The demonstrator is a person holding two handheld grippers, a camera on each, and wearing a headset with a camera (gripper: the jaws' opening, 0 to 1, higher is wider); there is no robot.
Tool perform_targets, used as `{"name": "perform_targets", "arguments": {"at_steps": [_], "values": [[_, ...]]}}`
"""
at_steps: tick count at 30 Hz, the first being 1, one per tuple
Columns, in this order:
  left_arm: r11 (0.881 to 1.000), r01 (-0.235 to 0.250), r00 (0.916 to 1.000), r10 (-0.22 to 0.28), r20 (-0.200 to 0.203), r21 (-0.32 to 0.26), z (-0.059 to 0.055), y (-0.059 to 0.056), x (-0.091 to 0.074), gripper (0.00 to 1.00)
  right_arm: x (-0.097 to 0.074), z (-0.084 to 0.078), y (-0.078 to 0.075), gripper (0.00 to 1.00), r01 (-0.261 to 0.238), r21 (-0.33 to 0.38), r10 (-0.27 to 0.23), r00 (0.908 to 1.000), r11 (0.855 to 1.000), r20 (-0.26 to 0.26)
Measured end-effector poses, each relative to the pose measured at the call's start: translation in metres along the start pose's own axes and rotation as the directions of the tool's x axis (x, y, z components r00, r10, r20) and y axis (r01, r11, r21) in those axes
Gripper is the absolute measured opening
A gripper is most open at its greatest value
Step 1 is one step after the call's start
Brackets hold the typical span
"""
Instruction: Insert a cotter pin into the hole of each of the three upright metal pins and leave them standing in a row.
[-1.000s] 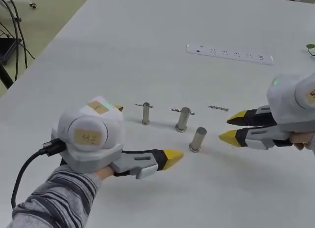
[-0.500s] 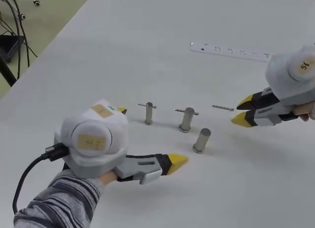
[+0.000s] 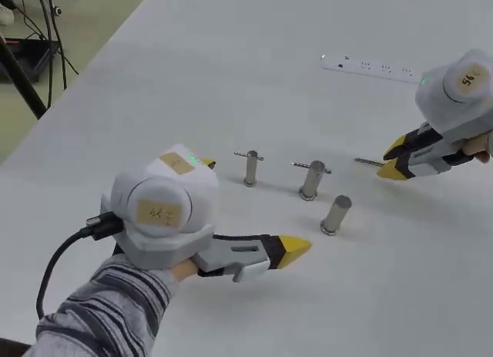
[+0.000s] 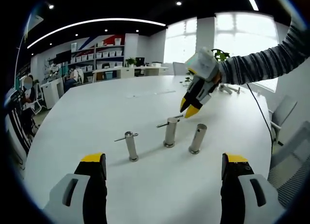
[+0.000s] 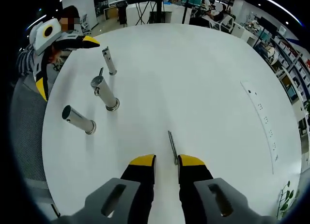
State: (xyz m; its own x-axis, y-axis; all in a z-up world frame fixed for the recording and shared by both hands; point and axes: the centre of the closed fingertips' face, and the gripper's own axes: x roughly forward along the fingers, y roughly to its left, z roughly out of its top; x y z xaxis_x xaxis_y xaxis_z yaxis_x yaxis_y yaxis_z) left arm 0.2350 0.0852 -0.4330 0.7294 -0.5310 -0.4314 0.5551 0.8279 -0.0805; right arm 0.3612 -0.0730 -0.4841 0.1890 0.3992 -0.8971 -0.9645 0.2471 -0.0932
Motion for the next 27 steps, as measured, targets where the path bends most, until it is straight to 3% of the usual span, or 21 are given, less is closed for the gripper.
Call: {"name": "perform_targets", "arguments": {"at_steps": [2, 19, 27], "values": [[1.0, 0.003, 1.0, -0.003, 0.001, -0.001, 0.0003, -0.0005, 0.0002, 0.99, 0.0055, -0.0035, -0.0062, 0.13, -0.005, -0.006, 0.005, 0.9999, 1.0, -0.01], [1.0, 0.018, 0.9998, -0.018, -0.003, 0.003, -0.001, -0.0048, 0.0016, 0.97, 0.0085, -0.0078, -0.0089, 0.0, -0.029, 0.012, 0.029, 0.9975, 1.0, -0.064], [1.0, 0.021, 0.9997, -0.021, -0.014, 0.004, -0.0032, -0.0053, 0.002, 0.97, 0.0086, -0.0079, -0.0093, 0.0, -0.037, -0.045, 0.034, 0.9967, 0.998, -0.074]]}}
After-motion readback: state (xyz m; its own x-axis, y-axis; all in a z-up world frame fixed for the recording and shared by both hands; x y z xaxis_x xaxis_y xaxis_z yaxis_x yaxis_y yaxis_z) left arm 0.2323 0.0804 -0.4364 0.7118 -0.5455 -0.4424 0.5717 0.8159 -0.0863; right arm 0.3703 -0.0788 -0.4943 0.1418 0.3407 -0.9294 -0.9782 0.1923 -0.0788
